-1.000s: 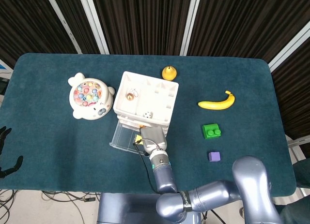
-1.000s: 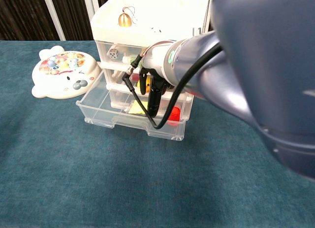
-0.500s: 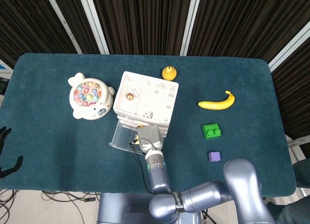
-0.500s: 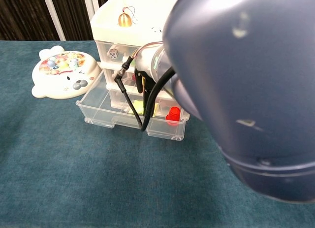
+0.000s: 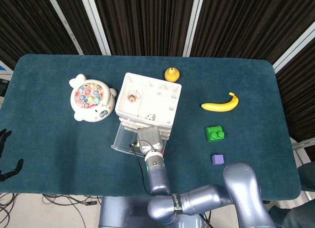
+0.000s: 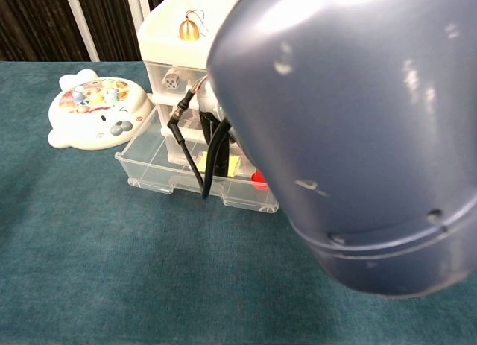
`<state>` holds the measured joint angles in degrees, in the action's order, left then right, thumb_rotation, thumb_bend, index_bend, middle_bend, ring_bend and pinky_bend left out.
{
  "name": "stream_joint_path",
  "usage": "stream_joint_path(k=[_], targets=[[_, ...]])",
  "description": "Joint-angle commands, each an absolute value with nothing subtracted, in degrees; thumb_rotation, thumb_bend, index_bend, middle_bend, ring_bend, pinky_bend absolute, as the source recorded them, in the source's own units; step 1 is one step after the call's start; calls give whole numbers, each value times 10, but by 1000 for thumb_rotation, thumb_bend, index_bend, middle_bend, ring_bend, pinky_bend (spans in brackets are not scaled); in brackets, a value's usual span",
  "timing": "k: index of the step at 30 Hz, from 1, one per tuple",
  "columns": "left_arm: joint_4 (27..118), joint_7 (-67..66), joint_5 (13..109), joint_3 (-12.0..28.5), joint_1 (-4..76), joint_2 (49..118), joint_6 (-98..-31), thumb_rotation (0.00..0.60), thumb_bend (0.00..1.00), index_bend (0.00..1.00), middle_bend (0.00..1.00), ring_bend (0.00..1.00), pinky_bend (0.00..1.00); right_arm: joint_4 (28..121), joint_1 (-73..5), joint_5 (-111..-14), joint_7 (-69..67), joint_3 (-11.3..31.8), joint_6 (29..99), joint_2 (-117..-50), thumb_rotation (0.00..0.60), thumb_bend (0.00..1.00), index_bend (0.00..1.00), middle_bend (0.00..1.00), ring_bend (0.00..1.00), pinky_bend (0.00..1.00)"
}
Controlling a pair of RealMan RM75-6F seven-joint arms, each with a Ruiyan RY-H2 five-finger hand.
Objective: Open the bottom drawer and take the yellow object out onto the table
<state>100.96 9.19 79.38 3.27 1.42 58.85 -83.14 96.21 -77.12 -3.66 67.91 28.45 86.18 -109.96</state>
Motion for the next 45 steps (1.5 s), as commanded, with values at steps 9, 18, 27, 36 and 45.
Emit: stream_joint_path(k=[9,18,27,36,45], targets=[[1010,92,793,33,14,588,-831,600,370,27,0,0,0,938,-773,-45,693,287,854,-1117,600,272,397,1000,1000,1000],[1010,93,793,33,14,588,-831,600,370,27,0,0,0,922,-772,-49,703,292,853,-1129,600,278,404,1000,1000,1000],[1010,93,794,32,13,588,-832,600,369,27,0,0,0,925,-768,-41,719,302,852,-1129,600,278,422,1000,1000,1000],[1010,93,793,32,13,587,-831,600,370,27,0,0,0,924,-764,-39,727,305,848,-1129,600,278,438,1000,1000,1000],[1011,93,794,32,13,587,-831,600,370,27,0,0,0,924,-762,-35,735,307,846,-1130,600,278,438,1000,1000,1000]])
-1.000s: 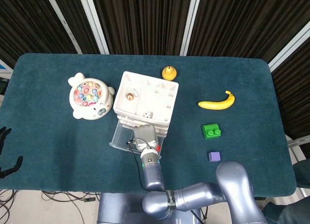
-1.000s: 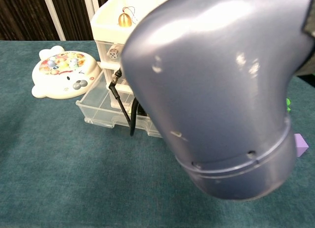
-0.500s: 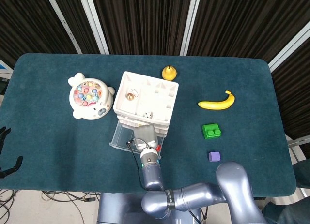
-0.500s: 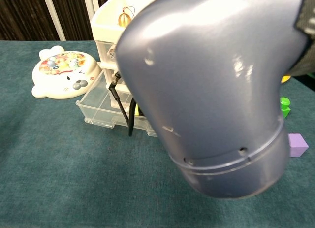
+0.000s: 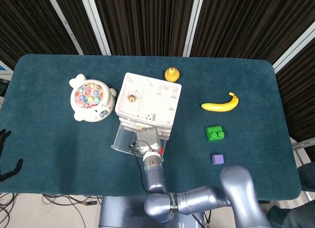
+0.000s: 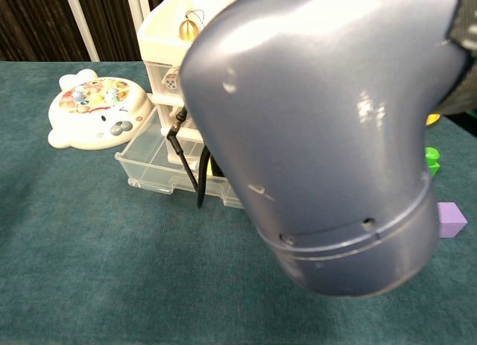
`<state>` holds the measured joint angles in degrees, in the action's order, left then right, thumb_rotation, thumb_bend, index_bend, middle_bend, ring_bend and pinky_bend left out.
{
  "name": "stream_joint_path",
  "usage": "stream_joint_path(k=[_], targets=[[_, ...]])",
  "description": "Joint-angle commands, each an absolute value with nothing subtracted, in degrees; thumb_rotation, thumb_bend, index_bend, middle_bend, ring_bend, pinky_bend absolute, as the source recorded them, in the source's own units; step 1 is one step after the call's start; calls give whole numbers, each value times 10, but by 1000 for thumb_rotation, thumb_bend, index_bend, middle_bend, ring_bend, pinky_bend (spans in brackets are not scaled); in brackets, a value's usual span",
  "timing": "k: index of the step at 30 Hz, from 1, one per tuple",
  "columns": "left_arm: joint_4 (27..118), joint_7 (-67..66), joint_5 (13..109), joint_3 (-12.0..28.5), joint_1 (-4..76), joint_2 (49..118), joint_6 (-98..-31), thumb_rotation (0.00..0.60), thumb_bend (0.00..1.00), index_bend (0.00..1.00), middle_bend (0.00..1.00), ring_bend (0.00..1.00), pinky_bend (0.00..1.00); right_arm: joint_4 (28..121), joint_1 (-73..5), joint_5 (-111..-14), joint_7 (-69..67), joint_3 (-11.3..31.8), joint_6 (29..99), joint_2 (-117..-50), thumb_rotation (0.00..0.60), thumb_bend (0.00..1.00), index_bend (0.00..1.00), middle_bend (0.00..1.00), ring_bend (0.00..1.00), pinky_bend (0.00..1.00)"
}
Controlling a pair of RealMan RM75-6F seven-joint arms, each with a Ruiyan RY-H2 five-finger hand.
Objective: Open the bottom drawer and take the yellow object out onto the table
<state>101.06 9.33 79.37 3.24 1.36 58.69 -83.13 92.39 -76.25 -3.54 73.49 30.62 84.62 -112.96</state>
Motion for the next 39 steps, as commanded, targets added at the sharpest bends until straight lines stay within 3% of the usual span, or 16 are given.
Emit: stream_joint_path(k=[1,13,28,39], targets=[[1011,93,793,32,13,587,-831,600,370,27,0,0,0,923,-763,-36,736,307,846,-1130,600,278,438,1000,1000,1000],[1011,94,793,33,13,586,-831,600,370,27,0,0,0,918,-762,-26,745,313,839,-1133,600,278,441,1000,1000,1000],[1011,96,791,33,13,585,-830,600,370,27,0,0,0,917,-757,-25,740,316,829,-1135,600,281,537,1000,1000,1000],[1012,94,788,33,14,585,-827,600,370,27,0,0,0,932,-749,-44,722,319,830,-1124,600,342,541,1000,1000,1000]])
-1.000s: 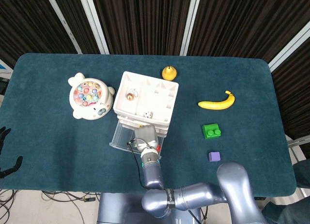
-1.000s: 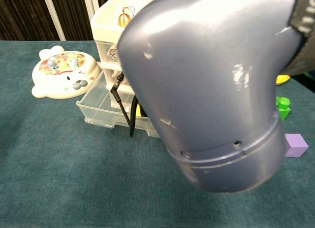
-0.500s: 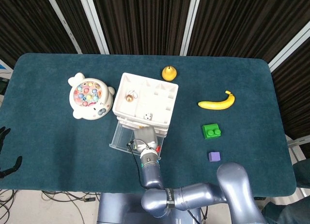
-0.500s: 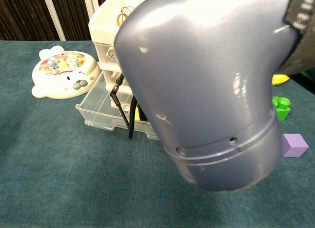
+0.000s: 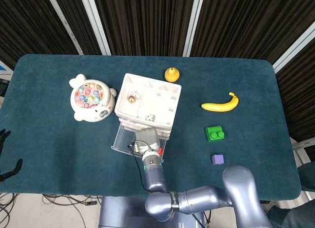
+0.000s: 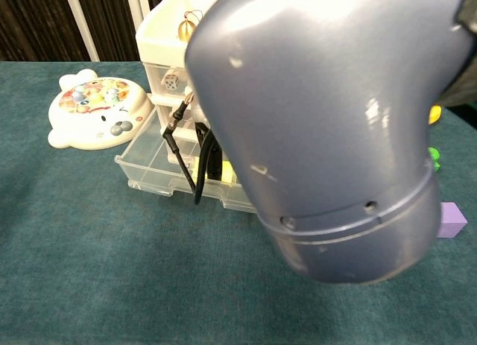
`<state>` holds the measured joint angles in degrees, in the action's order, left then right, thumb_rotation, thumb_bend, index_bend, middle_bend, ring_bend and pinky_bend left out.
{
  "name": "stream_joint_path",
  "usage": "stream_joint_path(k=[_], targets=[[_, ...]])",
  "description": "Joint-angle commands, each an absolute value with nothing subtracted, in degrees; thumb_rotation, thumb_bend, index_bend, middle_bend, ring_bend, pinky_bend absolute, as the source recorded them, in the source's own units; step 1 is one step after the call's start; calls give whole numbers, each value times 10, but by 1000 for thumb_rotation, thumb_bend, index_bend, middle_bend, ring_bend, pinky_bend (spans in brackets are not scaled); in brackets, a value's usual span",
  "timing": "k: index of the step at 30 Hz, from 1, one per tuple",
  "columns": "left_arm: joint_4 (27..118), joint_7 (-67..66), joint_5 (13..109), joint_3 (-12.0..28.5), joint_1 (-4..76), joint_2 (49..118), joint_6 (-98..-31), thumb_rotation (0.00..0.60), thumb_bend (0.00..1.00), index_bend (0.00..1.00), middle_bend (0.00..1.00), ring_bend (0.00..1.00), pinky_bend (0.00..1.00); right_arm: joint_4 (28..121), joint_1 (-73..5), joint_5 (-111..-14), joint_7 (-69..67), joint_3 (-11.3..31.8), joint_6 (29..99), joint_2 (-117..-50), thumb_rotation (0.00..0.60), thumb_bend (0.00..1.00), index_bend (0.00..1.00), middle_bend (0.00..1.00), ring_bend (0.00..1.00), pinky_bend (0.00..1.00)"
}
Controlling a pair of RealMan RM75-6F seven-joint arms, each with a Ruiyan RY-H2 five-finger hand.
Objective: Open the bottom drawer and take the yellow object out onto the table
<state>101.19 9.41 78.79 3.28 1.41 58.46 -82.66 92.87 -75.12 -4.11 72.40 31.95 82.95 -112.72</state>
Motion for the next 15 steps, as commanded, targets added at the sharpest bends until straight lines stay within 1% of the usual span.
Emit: stream_joint_path(k=[1,10,15], targets=[[1012,94,788,33,14,584,-827,600,370,27,0,0,0,935,-748,-44,721,319,830,-1123,600,348,541,1000,1000,1000],[1013,93,787,32,15,584,-825,600,370,27,0,0,0,973,-737,-46,711,324,831,-1101,600,357,541,1000,1000,1000],[1014,93,787,32,14,584,-825,600,370,27,0,0,0,1014,-728,-45,700,336,834,-1078,600,357,541,1000,1000,1000]])
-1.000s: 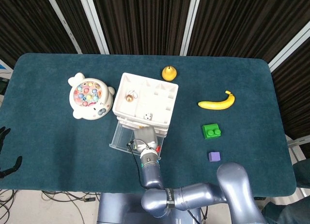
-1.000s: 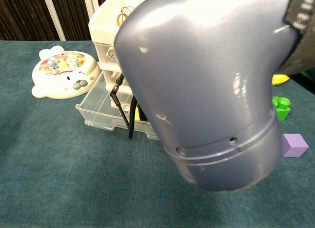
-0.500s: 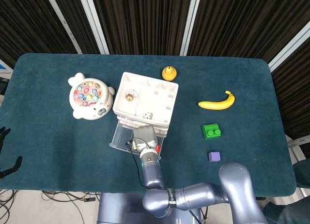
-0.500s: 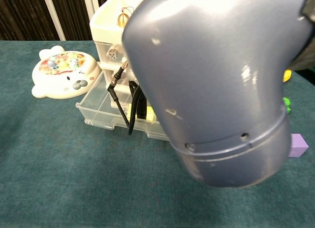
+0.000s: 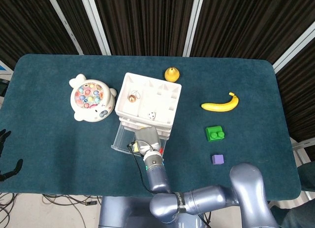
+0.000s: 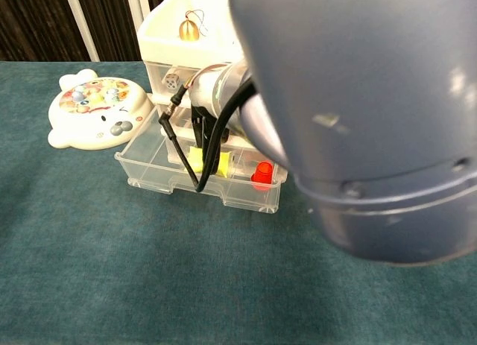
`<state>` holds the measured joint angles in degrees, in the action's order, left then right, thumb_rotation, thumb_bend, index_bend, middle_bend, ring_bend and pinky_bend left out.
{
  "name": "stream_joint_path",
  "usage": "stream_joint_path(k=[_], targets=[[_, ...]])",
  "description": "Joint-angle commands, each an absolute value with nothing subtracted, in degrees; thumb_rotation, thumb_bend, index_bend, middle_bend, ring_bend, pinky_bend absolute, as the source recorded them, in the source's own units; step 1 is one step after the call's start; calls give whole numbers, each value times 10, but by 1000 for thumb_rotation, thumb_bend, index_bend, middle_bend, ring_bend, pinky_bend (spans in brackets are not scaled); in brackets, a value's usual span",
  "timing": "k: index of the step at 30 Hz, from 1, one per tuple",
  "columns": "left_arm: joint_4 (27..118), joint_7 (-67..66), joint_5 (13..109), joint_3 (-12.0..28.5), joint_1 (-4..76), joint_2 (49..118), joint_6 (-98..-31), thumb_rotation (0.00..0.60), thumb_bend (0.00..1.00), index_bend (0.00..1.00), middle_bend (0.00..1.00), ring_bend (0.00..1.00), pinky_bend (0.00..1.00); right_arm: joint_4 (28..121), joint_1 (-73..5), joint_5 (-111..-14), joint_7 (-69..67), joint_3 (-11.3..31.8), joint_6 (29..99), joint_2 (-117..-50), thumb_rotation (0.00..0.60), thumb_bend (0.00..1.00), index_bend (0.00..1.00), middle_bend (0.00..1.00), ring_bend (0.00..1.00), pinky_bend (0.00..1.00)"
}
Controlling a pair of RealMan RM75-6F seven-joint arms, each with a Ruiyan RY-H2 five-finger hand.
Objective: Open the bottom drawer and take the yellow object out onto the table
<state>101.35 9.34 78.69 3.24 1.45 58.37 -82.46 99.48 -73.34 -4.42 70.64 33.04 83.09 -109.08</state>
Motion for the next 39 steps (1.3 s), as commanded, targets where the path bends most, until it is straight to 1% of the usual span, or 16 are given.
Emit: stream_joint_path(k=[1,9,15,19,22,27,36,39], targets=[[1014,93,787,32,14,584,-825,600,370,27,0,0,0,1022,-726,-46,698,336,836,-1072,600,357,541,1000,1000,1000],[1013,92,786,33,15,584,-825,600,369,27,0,0,0,1110,-698,-52,672,343,853,-1019,600,357,541,1000,1000,1000],[1014,91,785,33,15,585,-826,600,370,27,0,0,0,1213,-657,-59,643,346,860,-949,600,357,543,1000,1000,1000],[1014,90,786,34,14,585,-827,600,370,27,0,0,0,1286,-621,-76,616,337,865,-893,600,357,546,1000,1000,1000],[1015,88,786,34,14,586,-827,600,370,27,0,0,0,1323,-596,-85,594,327,858,-857,600,357,546,1000,1000,1000],[1015,87,787,34,14,587,-829,600,370,27,0,0,0,1350,-557,-92,563,306,839,-797,600,357,546,1000,1000,1000],[1016,86,784,35,15,586,-827,600,370,27,0,0,0,1346,-485,-107,498,246,748,-676,600,357,546,1000,1000,1000],[1017,85,785,35,15,587,-828,600,370,27,0,0,0,1323,-470,-116,480,218,718,-655,600,357,547,1000,1000,1000]])
